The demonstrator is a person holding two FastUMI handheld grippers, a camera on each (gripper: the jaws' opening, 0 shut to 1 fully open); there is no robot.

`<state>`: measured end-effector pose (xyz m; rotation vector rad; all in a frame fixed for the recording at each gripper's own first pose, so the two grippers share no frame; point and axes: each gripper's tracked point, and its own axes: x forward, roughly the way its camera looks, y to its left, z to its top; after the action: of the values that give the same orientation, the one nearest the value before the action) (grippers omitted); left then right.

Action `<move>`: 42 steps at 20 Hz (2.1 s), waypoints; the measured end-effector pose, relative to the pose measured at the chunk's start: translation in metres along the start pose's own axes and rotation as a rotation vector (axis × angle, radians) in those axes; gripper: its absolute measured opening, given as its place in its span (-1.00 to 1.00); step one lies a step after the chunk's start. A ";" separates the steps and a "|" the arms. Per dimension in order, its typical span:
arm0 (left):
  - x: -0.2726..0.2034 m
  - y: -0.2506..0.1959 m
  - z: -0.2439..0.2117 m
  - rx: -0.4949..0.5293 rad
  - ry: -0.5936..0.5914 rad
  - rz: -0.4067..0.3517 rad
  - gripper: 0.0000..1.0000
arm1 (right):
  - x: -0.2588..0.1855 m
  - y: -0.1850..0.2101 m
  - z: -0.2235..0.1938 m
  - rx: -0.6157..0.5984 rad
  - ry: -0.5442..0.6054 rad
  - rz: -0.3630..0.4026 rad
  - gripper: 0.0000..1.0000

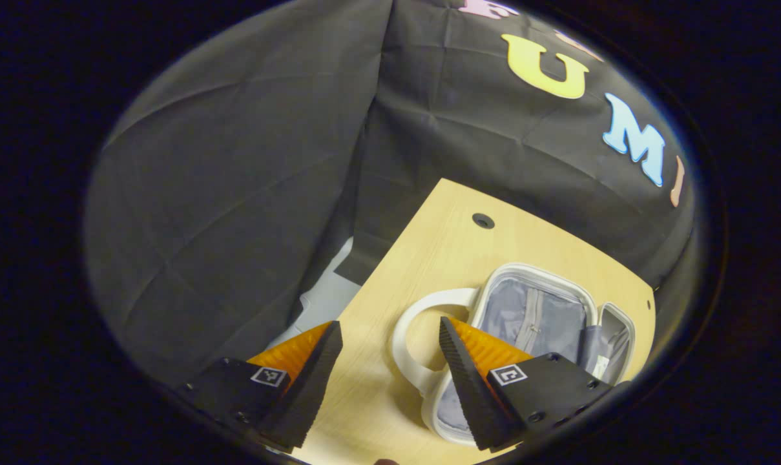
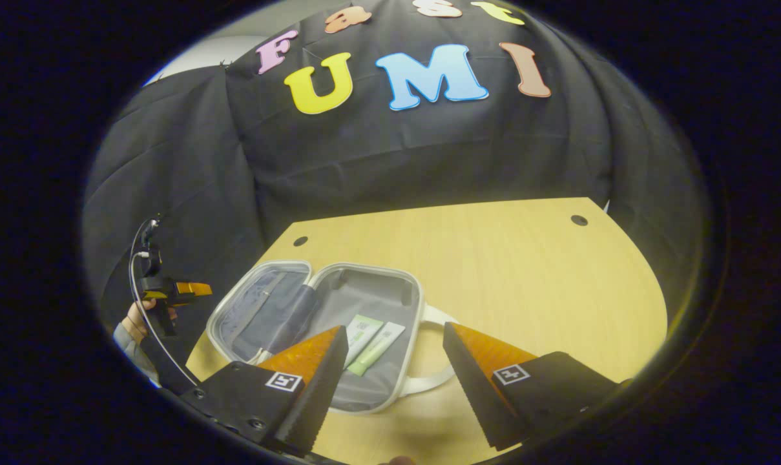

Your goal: First open the suitcase, pack the skin care products into it, and then close the suitcase.

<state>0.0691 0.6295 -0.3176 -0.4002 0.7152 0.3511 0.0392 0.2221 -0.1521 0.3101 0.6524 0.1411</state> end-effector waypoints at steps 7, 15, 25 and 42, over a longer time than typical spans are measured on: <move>0.067 -0.002 -0.036 -0.159 0.150 -0.107 0.96 | -0.012 -0.025 0.003 0.013 0.003 -0.099 0.82; 0.075 -0.007 -0.035 -0.263 0.159 -0.153 -0.34 | -0.021 -0.051 0.007 0.054 -0.008 -0.141 0.82; -0.069 -0.081 0.064 -0.117 -0.082 -0.255 -0.72 | -0.050 -0.093 0.042 0.040 -0.148 -0.172 0.82; -0.235 -0.479 -0.070 0.195 -0.150 -0.585 -0.72 | -0.102 -0.190 0.052 -0.031 -0.269 -0.094 0.82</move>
<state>0.0755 0.1409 -0.0928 -0.3748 0.4530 -0.2387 -0.0028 0.0075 -0.1169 0.2628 0.3966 0.0187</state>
